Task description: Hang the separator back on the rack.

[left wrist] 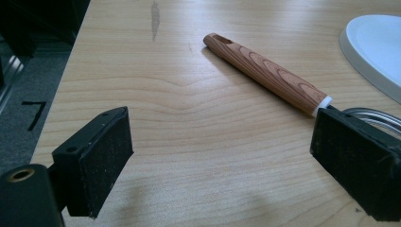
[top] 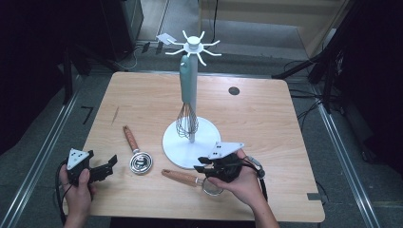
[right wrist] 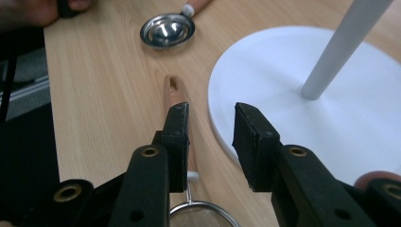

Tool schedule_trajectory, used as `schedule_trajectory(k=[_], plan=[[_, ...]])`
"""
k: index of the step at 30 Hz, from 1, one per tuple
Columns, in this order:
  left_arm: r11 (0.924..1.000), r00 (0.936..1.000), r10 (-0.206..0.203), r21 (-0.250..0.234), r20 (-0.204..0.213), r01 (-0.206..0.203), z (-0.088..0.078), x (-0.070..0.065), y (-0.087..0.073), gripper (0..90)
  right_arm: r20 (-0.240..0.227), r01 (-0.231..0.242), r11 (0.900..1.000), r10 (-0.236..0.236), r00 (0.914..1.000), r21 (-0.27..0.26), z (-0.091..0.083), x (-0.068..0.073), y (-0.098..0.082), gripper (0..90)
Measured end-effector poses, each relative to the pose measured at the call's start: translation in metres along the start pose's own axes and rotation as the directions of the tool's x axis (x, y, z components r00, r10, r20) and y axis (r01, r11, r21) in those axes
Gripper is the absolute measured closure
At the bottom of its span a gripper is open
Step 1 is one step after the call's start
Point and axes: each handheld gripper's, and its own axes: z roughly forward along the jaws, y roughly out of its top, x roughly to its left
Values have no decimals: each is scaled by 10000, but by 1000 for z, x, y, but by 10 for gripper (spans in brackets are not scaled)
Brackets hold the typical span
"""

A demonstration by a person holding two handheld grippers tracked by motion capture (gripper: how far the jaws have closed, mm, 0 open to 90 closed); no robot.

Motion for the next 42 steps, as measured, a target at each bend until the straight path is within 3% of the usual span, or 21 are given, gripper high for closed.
schedule_trajectory(k=[2, 3, 7, 13, 14, 16, 20, 27, 30, 32, 38, 39, 42], plan=[[10000, 10000, 14, 2, 5, -14, 0, 0, 0, 66, -42, 57, 9982, -55, 10000, 590, 6, 1, 0, 671], [10000, 10000, 16, 6, 7, -16, 0, 0, 0, 66, -42, 57, 9982, -55, 10000, 590, 6, 1, 0, 671], [10000, 10000, 69, 11, 11, -69, 1, 0, 0, 66, -171, 102, 9897, -79, 9998, 1426, 16, 1, 2, 668], [9999, 9999, 111, 7, 32, -111, 1, -1, 0, 66, -338, 106, 9719, -27, 9994, 2354, 30, 1, 3, 661], [9999, 9999, 118, -2, 20, -118, 1, -1, 0, 67, -465, -37, 9650, 165, 9988, 2623, 33, 1, 3, 664], [9999, 9999, 161, 2, 5, -161, 1, -1, 0, 66, -500, 6, 9624, 135, 9987, 2715, 34, 1, 4, 663], [9999, 9999, 138, 12, 49, -138, 0, -2, 0, 67, -545, 147, 9454, 33, 9985, 3257, 41, 3, 7, 646], [9999, 9999, 135, -40, 56, -135, 0, -2, 0, 67, -730, 321, 9280, -53, 9973, 3712, 50, 3, 10, 636], [9999, 9999, 145, -43, 53, -144, 0, -2, 0, 67, -835, 168, 9137, 188, 9963, 4061, 54, 5, 11, 644], [9999, 9999, 140, -39, 57, -139, 0, -2, 0, 67, -997, 170, 9094, 270, 9946, 4156, 57, 5, 11, 643], [9999, 9999, 148, -37, 49, -148, 0, -2, 0, 69, -766, 97, 8834, 296, 9966, 4684, 62, 4, 9, 641], [9999, 9999, 153, -34, 38, -153, 0, -2, 0, 69, -730, -124, 8767, 541, 9959, 4809, 63, 4, 9, 643], [9999, 9999, 167, -25, 46, -167, 0, -2, 0, 69, -783, -84, 8703, 539, 9955, 4925, 64, 4, 8, 643]])
